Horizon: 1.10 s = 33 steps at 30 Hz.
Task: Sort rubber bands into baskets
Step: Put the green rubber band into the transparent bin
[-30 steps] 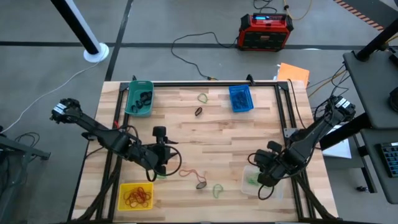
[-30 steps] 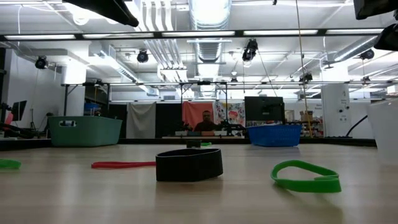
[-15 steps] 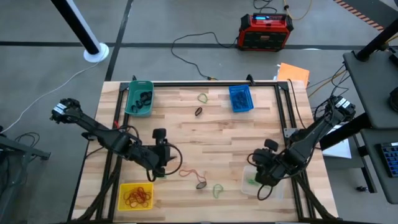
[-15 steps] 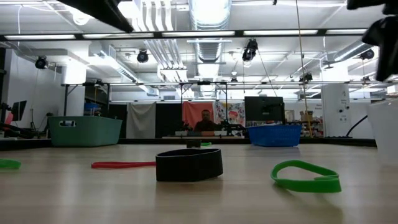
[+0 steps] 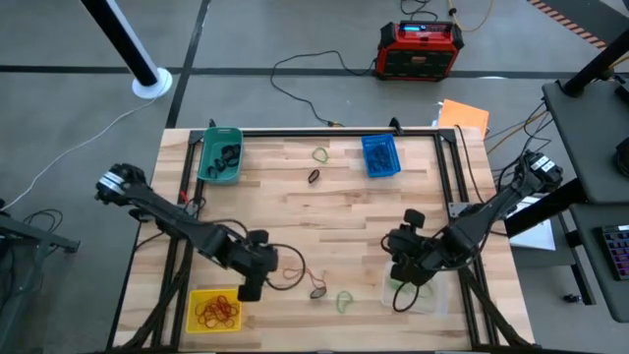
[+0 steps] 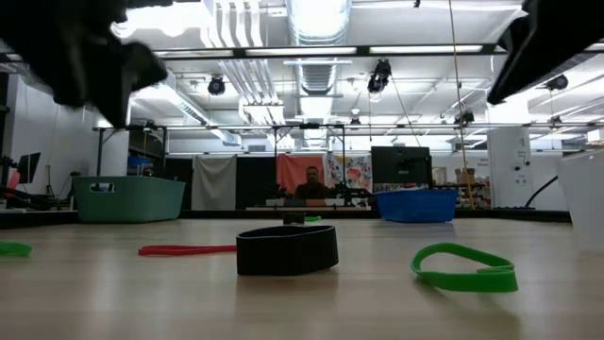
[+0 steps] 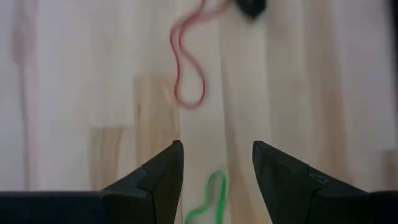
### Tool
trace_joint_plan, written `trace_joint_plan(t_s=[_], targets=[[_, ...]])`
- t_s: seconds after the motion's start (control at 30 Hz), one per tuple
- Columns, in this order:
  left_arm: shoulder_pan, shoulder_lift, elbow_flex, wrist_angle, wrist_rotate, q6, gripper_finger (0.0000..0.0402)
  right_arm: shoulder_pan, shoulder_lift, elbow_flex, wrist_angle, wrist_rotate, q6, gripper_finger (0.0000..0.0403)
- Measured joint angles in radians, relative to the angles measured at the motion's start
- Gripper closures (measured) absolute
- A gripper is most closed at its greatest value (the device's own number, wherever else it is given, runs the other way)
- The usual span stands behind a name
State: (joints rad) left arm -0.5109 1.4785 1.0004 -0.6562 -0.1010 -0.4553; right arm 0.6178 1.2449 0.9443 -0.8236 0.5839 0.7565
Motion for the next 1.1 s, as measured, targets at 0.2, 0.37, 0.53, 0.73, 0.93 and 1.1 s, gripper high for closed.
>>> trace_joint_plan(t_s=[0.2, 0.37, 0.53, 0.73, 0.93, 1.1], targets=[[0.0, 0.126, 0.0, -0.011, 0.012, 0.067, 0.0226, -0.021, 0.0, 0.0, 0.085, -0.005, -0.124, 0.0237], [-0.001, 0.182, 0.0, -0.029, 0.085, 0.01, 0.0226, -0.021, 0.0, 0.0, 0.1, -0.008, -0.138, 0.0236], [-0.008, 0.218, 0.0, -0.034, 0.145, -0.038, 0.0226, -0.02, 0.0, 0.0, 0.102, -0.015, -0.135, 0.0233], [-0.008, 0.282, 0.001, -0.038, 0.145, -0.04, 0.0226, -0.02, 0.0, 0.0, 0.104, -0.015, -0.134, 0.0226], [-0.01, 0.316, 0.014, -0.055, 0.121, -0.035, 0.0232, -0.02, 0.0, 0.0, 0.105, -0.015, -0.136, 0.0225], [-0.011, 0.319, 0.019, -0.082, 0.094, -0.019, 0.0292, -0.02, 0.0, 0.0, 0.107, -0.015, -0.136, 0.0225]])
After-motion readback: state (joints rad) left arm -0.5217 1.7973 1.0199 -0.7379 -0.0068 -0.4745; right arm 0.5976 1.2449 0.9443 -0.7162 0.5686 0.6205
